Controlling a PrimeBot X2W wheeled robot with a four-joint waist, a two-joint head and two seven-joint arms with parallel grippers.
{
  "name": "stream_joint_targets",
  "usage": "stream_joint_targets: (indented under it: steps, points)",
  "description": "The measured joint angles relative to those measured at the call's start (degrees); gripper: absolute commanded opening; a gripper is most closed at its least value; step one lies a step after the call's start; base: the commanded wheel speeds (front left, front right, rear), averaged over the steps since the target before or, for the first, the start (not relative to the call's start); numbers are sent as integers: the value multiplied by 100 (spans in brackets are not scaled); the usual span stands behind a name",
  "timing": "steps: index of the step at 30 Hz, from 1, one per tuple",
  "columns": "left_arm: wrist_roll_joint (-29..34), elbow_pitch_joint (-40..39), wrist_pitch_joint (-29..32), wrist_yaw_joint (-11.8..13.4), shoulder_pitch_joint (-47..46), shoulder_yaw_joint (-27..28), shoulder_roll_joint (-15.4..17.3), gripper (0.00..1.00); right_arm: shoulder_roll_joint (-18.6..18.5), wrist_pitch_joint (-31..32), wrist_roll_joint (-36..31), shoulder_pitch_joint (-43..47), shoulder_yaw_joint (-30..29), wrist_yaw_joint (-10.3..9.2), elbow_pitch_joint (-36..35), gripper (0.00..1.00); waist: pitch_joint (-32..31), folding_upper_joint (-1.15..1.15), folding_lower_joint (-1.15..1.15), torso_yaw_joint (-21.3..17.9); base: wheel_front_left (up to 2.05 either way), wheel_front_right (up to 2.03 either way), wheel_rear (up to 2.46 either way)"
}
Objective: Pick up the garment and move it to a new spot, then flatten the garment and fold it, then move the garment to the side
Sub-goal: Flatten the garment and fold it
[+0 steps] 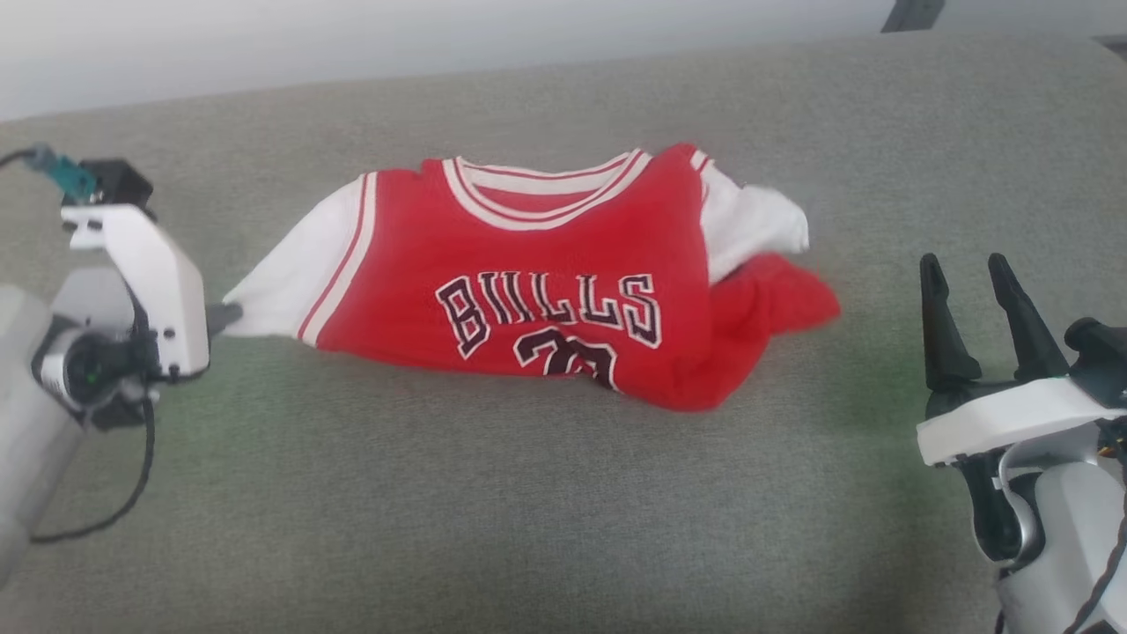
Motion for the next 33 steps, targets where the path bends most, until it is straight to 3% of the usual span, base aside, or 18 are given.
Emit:
stream_joint_targets:
  steps: [9,10,11,12,13,14,20,26,30,33]
  points:
    - [266,23,-773,361,398,-56,19,0,-415,0,-9,-121,268,0,270,100,-76,0,0,239,0,0,0]
    - [289,46,-899,337,428,-37,-43,13,-471,3,-2,-160,326,0,331,100,-81,0,0,278,0,0,0]
    - [288,67,-1029,315,448,-5,-123,34,-515,48,12,-190,367,0,370,100,-87,0,0,318,0,0,0]
    - [288,87,-1159,304,449,30,-203,66,-559,126,44,-227,439,0,423,100,-94,0,0,359,0,0,0]
    - [290,90,-1302,278,448,42,-266,66,-619,229,66,-279,532,0,483,100,-101,0,0,402,0,0,0]
    - [332,99,-1466,265,448,49,-304,100,-680,326,70,-322,623,0,504,100,-108,0,0,448,0,0,0]
    - [903,-7,-3042,318,488,63,-498,100,-1254,1354,167,-872,1374,0,563,100,-130,0,0,756,0,0,0]
    - [1319,-449,-4588,549,1014,19,-949,100,-1993,2739,730,-1445,2226,2,608,100,-98,0,0,1177,0,0,0]
    - [1755,-899,-4989,877,1424,92,-1173,100,-2452,3798,1397,-1702,2815,2,581,100,-35,0,0,1477,0,0,0]
    - [2398,-1600,-5005,1191,1764,613,-1350,100,-2783,4596,1959,-1917,3136,2,513,100,57,0,0,1671,0,0,0]
